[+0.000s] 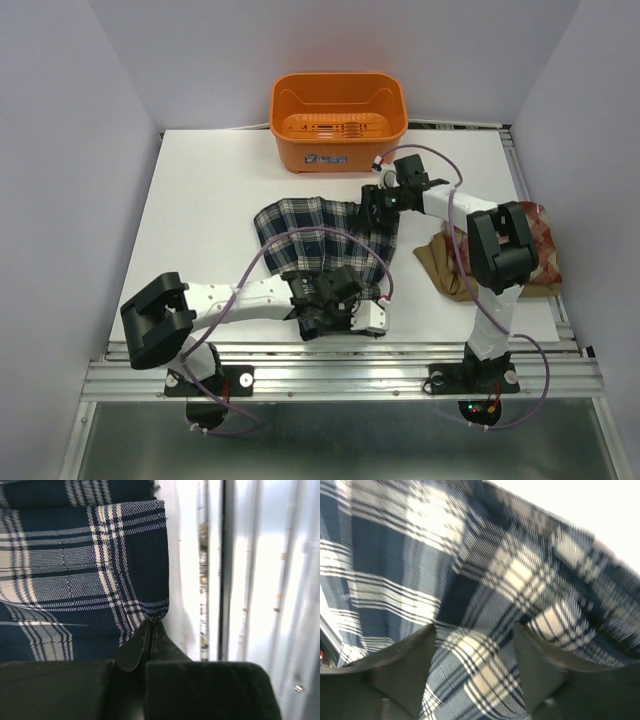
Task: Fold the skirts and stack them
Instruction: Fold the skirt
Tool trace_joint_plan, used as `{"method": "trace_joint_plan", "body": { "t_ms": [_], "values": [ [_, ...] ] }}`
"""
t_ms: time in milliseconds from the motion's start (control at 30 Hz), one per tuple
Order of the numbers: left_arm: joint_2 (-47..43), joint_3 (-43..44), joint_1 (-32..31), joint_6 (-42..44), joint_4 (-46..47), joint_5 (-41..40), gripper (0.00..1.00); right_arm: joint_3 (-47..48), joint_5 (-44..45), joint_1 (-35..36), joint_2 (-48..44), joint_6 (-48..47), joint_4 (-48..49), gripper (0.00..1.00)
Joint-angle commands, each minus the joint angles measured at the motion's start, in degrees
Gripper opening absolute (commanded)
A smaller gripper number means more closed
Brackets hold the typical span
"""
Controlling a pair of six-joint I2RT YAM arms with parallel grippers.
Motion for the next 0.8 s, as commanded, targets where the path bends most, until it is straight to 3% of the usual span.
{"method": "trace_joint_plan", "body": {
  "t_ms": [0,233,400,600,767],
  "values": [
    [-5.5,5.2,-0.1,0.1,-9.5,10.5,0.00,6.4,-1.2,0.2,-6.0,-5.6,-1.4,0.76],
    [-6.3,10.2,0.3,-0.2,-13.5,16.3,0.00,15.2,-4.9,0.8,0.6,-5.3,0.7,0.80],
    [-4.9,17.5,2.5,-1.1,-18.2,19.6,0.00,18.9,-6.1,3.7,8.5,-7.8,0.1,0.75],
    [-1.8,27.1,9.3,-0.4,-23.6,19.5,0.00,10.3,-6.2,10.8,10.0,-13.1,-0.1,0.73],
    [-0.4,32.1,13.0,2.6,-25.0,15.8,0.00,2.5,-7.9,14.4,8.1,-12.3,1.3,0.70]
  ]
}}
